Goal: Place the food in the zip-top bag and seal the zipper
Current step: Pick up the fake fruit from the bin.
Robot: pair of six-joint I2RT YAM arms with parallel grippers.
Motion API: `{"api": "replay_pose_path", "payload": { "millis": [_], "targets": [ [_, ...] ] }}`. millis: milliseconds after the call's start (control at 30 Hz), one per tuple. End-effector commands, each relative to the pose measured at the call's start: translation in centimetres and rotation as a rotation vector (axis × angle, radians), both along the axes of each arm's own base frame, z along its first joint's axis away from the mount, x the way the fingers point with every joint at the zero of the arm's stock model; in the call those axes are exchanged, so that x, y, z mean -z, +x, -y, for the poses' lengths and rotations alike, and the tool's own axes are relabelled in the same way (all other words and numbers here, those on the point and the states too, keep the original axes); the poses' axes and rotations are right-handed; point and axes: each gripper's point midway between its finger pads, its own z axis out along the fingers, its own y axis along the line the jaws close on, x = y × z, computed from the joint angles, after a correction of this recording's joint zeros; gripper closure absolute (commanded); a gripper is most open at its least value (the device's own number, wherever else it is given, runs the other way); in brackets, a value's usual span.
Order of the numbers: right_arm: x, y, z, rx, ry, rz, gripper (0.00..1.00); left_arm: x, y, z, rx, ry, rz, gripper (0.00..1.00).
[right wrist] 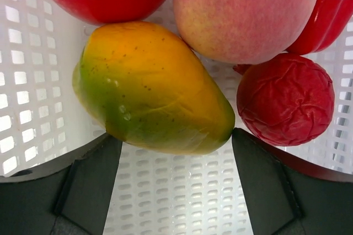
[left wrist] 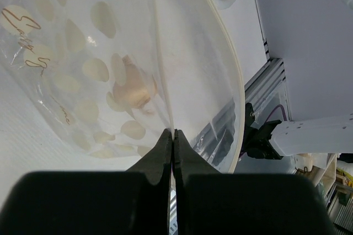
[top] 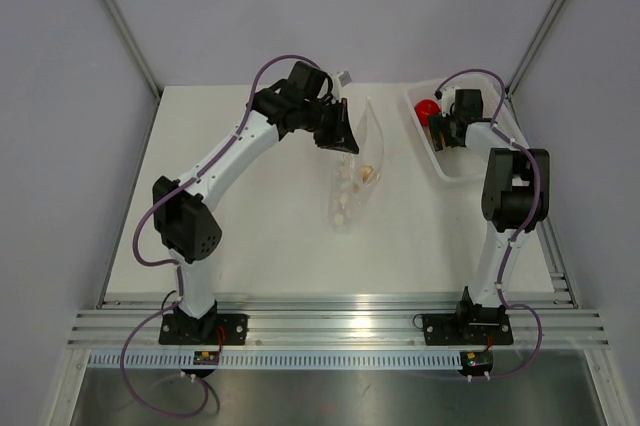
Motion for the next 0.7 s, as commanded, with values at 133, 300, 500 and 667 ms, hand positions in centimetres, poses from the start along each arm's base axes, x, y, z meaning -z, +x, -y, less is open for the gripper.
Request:
{"api": "replay_pose_path", "payload": {
  "millis": [133, 300, 500, 667],
  "targets": [
    [-3.7, 2.5, -0.3, -0.041, 0.002, 0.160, 0.02, -1.5, 0.3, 0.7, 0.042, -0.048, 0.033, 1.00],
    [-5.5, 3.1, -0.5, -0.059, -0.003, 0.228, 0.00, -1.3, 0.5, 0.8, 0.042, -0.046, 0.033, 1.00],
    [-4.9, 4.2, -1.5, -0.103, 0.038, 0.228, 0.00, -0.8, 0.3, 1.1, 0.046, -0.045, 0.022, 1.00],
    [-4.0, 4.8, -2.6, -0.125, 0.098, 0.218, 0.05, -0.6, 0.3, 1.3, 0.045, -0.044, 0.017, 1.00]
  ]
}}
